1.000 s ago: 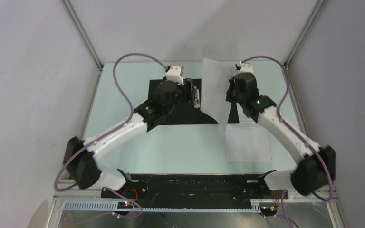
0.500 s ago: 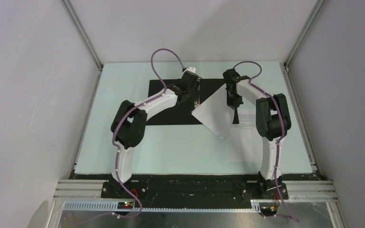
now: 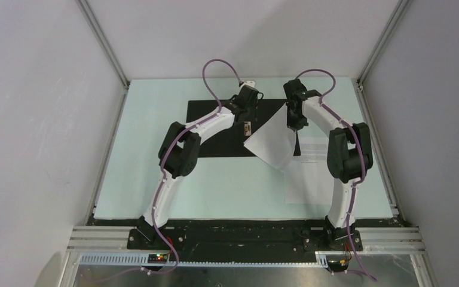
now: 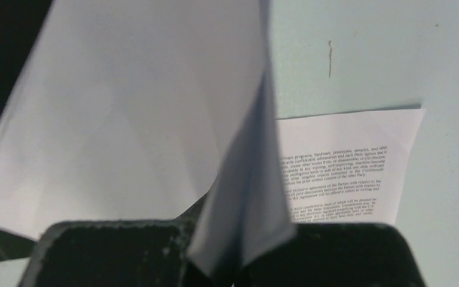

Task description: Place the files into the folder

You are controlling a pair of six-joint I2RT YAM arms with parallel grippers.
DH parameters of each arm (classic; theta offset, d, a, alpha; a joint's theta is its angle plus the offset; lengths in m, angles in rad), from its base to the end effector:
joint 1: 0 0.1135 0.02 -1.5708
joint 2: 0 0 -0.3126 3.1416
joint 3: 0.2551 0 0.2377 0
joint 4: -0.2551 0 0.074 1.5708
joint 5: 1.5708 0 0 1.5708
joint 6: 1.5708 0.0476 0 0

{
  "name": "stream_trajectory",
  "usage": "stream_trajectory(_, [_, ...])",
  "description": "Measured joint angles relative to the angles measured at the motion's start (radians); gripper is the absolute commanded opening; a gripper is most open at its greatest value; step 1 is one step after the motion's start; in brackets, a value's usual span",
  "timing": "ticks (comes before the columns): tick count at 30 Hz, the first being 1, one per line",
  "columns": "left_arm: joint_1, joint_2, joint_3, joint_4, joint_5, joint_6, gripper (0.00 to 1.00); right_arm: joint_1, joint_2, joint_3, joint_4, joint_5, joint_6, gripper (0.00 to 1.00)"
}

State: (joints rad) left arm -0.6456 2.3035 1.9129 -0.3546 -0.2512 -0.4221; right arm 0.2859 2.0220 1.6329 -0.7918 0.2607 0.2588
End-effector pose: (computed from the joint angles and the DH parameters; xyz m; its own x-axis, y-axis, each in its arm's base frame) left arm 0.4487 -0.3232 0.2323 -0.6731 0.0102 -0.7395 0.1766 0.9732 -0.1473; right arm 0.4232 0.1116 0.2521 -0.9035 -0.0079 -0.4285 0.0546 0.9896 -0.1332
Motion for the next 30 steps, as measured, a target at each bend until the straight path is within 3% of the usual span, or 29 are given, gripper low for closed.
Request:
stream_trajectory(9, [0.000, 0.098, 0.087, -0.057, -0.005, -0.048, 0.38, -0.007, -0.166, -0.018, -0.008, -0.031, 0.021, 0.00])
stream_trajectory(17, [0.000, 0.116, 0.167, -0.124, -0.007, -0.079, 0.23, -0.014, -0.271, -0.026, -0.018, -0.061, 0.028, 0.00])
stream_trajectory(25, [0.000, 0.119, 0.172, -0.169, -0.008, -0.104, 0.43, -0.038, -0.398, -0.027, -0.031, -0.095, 0.029, 0.00])
stream_trajectory(30, [0.000, 0.130, 0.184, -0.202, -0.008, -0.114, 0.39, -0.042, -0.444, -0.027, -0.050, -0.106, 0.029, 0.00])
